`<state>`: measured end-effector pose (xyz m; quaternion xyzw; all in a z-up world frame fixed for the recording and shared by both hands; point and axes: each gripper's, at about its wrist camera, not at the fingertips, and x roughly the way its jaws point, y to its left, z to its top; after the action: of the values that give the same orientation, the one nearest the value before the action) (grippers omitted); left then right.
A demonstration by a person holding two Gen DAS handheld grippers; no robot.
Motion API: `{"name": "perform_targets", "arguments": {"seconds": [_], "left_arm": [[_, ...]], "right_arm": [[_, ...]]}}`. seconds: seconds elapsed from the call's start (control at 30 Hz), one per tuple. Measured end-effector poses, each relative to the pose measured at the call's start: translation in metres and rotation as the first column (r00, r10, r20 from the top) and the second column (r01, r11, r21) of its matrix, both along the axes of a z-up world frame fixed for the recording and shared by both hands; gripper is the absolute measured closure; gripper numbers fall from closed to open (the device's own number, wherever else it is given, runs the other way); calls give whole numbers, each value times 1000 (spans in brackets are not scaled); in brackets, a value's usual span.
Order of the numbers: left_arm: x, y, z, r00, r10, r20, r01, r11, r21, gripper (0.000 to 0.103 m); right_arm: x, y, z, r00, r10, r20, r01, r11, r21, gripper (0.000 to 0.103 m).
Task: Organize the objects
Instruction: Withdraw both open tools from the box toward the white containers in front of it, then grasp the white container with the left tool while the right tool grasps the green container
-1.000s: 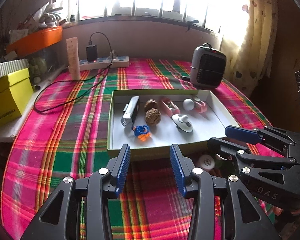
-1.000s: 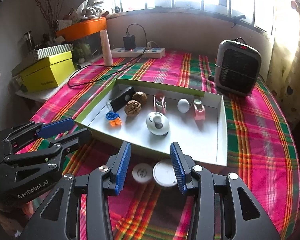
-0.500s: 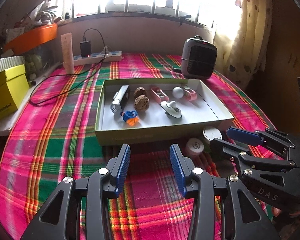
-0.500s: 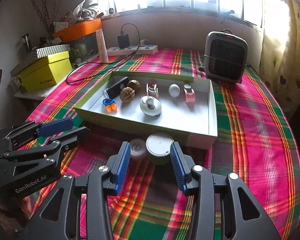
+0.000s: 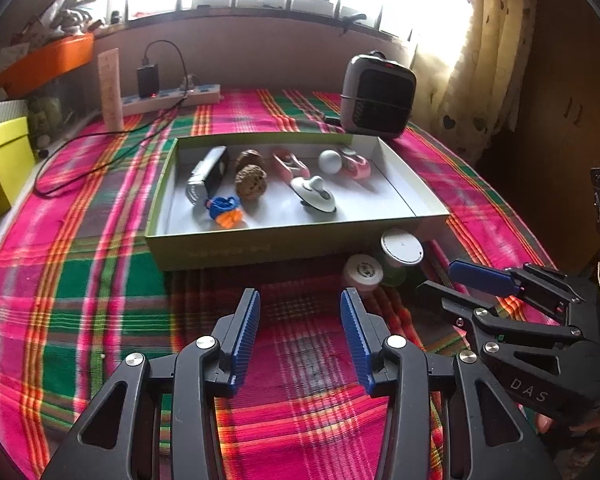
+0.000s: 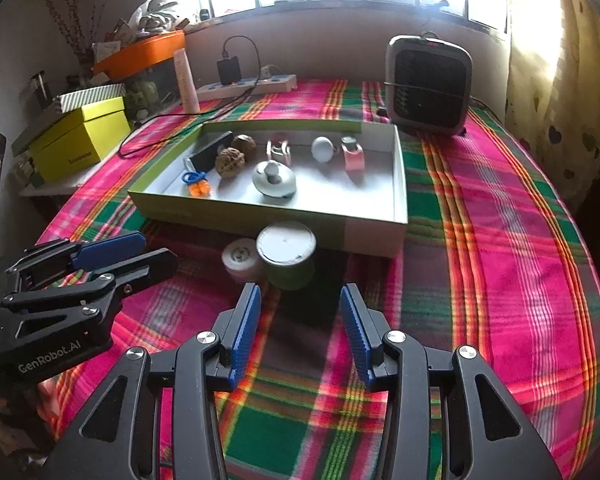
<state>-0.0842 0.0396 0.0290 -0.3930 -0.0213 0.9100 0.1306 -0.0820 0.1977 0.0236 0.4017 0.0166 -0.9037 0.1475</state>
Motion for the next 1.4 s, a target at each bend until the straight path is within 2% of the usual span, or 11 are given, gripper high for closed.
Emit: {"name": "perform_targets", "arguments": {"seconds": [0.3,0.43,1.23,1.4], "left_arm": [[-8,12,-7,998,-44,35,43,999,23,55],[-13,18,-9,998,-51,47,50,999,21,55],[-35,45,-16,997,-53,62,56,997,-49,55],[-37,42,-16,997,-40,65,42,998,-39,56]], "right_arm": [[-2,9,-7,1000,-13,18,13,1000,16,59],[-2,14,-9,1000,-19,23,18,1000,22,47],[-5,26,-13,998,-33,50,31,999,32,47],[-6,24,-13,998,-29,50,27,999,45,47]]}}
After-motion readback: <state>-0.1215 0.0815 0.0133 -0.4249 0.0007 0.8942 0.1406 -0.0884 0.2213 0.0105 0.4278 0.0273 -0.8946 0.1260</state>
